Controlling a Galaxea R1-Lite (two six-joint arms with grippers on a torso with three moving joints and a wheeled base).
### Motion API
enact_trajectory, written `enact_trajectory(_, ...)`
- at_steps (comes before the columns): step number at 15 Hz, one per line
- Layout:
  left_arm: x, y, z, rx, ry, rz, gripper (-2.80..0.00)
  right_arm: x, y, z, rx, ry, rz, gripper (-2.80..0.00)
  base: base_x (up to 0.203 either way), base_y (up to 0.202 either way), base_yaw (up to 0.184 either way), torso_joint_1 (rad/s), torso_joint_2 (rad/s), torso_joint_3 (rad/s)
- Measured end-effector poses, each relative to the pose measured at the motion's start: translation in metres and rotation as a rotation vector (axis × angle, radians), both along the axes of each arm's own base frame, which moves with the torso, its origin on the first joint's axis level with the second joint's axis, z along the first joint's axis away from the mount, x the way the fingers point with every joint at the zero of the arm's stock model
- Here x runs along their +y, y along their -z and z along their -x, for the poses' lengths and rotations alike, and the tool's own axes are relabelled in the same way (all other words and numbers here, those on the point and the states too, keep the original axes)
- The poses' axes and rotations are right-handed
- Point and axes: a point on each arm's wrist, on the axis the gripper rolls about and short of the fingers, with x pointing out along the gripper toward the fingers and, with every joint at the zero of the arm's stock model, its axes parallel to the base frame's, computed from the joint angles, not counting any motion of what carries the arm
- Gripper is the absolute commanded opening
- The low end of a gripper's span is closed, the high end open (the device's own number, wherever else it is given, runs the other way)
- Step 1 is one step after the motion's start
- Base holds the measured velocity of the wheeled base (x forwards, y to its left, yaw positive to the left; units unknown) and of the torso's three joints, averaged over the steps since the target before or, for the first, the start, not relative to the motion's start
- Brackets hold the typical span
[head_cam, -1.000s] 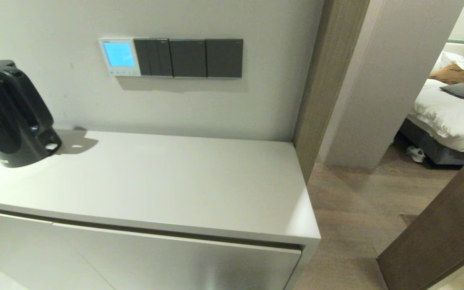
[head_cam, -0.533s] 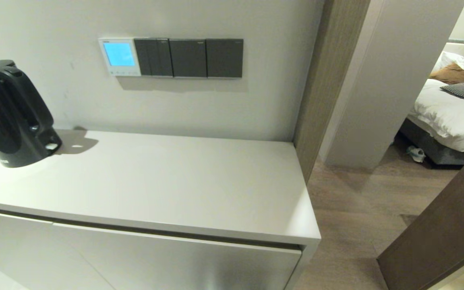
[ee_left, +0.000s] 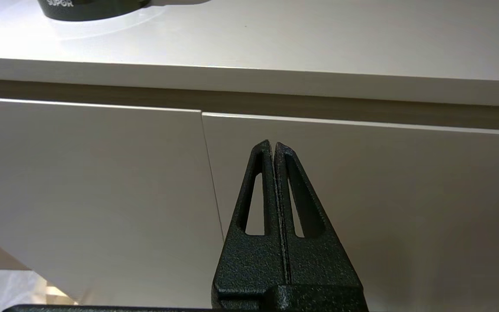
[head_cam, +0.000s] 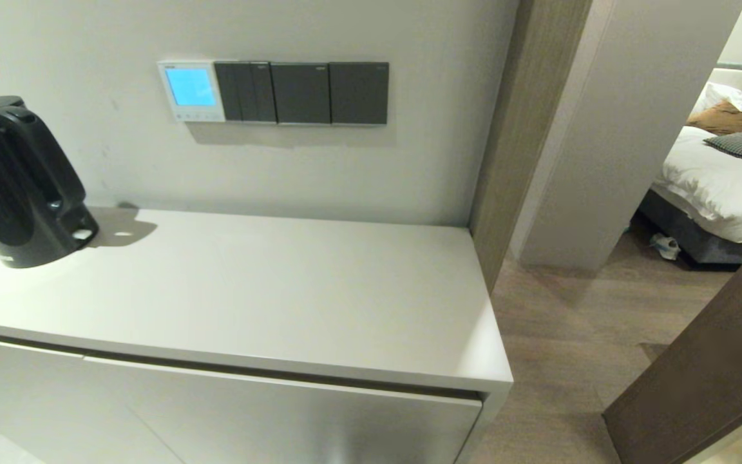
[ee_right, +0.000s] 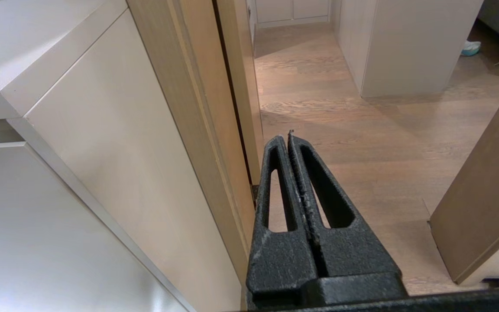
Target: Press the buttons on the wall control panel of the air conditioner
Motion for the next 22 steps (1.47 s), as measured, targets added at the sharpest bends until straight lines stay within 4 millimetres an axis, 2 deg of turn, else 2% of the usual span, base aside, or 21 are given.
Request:
enact_trajectory(4, 0.000, 0.004, 0.004, -0.016, 0.026, -0.024, -2.80, 0.000, 0.000, 0.000, 0.000, 0.000, 0.000, -2.80, 0.000, 0.000, 0.000, 0.000, 0.00, 0.000)
enact_trajectory(8, -0.002, 0.016, 0.014, 0.034, 0.123, -0.047, -2.80, 0.000, 0.000, 0.000, 0.000, 0.000, 0.000, -2.80, 0.000, 0.000, 0.000, 0.000, 0.00, 0.000)
enact_trajectory(13, 0.000, 0.026, 0.020, 0.021, 0.026, -0.102, -2.80, 0.000, 0.000, 0.000, 0.000, 0.000, 0.000, -2.80, 0.000, 0.000, 0.000, 0.000, 0.00, 0.000)
enact_trajectory(17, 0.000, 0.028, 0.021, 0.008, 0.022, -0.102, -2.80, 0.000, 0.000, 0.000, 0.000, -0.001, 0.000, -2.80, 0.000, 0.000, 0.000, 0.000, 0.00, 0.000)
enact_trajectory(22, 0.001, 0.029, 0.021, 0.005, 0.006, -0.002, -2.80, 0.000, 0.000, 0.000, 0.000, 0.000, 0.000, -2.80, 0.000, 0.000, 0.000, 0.000, 0.00, 0.000)
